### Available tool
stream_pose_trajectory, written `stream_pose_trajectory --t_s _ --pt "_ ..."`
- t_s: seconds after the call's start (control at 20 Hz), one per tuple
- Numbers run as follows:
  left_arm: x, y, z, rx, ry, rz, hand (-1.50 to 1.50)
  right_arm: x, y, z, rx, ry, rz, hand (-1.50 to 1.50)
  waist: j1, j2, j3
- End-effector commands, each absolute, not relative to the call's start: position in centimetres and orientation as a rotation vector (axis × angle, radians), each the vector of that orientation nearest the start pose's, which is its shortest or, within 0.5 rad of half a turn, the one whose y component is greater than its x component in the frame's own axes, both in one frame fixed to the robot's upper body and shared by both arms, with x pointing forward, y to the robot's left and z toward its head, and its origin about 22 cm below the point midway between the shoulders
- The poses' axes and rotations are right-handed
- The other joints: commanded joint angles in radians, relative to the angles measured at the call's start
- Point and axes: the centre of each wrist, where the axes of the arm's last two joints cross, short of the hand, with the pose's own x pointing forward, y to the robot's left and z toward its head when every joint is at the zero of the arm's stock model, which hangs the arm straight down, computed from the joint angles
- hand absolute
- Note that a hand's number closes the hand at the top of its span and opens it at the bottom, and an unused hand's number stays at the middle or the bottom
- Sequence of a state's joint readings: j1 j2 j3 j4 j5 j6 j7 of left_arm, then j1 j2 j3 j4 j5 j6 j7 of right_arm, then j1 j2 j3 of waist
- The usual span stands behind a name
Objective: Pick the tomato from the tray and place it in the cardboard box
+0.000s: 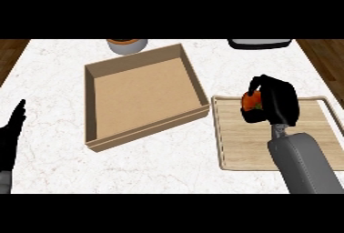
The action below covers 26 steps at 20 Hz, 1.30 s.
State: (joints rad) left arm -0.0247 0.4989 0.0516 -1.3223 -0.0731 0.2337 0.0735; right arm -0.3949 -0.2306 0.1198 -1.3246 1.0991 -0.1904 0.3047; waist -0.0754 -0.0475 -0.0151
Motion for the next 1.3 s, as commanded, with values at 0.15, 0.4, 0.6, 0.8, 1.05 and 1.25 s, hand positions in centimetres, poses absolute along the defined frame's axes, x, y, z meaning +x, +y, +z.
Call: stream_pose_trajectory --t_s 0.15,0.4,0.6,0.8,1.05,1.25 --pt "24.9 36.7 1.2 0.684 -1.337 -0.199 0.0 29.1 -9.8 13.5 -1.225 -1.507 0.705 1.5 0.047 0.026 0.012" --pt "26.3 35.1 1.7 0.635 -1.37 -0.231 0.0 28.7 -4.4 17.5 -1.196 -1.493 0.632 1.5 0.093 0.046 0.014" --pt "27.4 36.0 2.2 0.617 -1.37 -0.231 0.0 32.2 -2.4 19.2 -1.154 -1.499 0.533 1.5 0.103 0.054 0.014" --pt "27.3 33.7 1.5 0.622 -1.391 -0.239 0.0 35.3 -1.7 21.1 -1.088 -1.492 0.456 1.5 0.114 0.056 0.014" --pt "28.0 34.6 2.2 0.616 -1.393 -0.24 0.0 38.8 -1.7 20.7 -1.025 -1.477 0.411 1.5 0.12 0.06 0.014" --pt "28.4 32.4 2.2 0.608 -1.404 -0.271 0.0 40.4 -1.1 17.5 -1.04 -1.438 0.423 1.5 0.138 0.063 0.014"
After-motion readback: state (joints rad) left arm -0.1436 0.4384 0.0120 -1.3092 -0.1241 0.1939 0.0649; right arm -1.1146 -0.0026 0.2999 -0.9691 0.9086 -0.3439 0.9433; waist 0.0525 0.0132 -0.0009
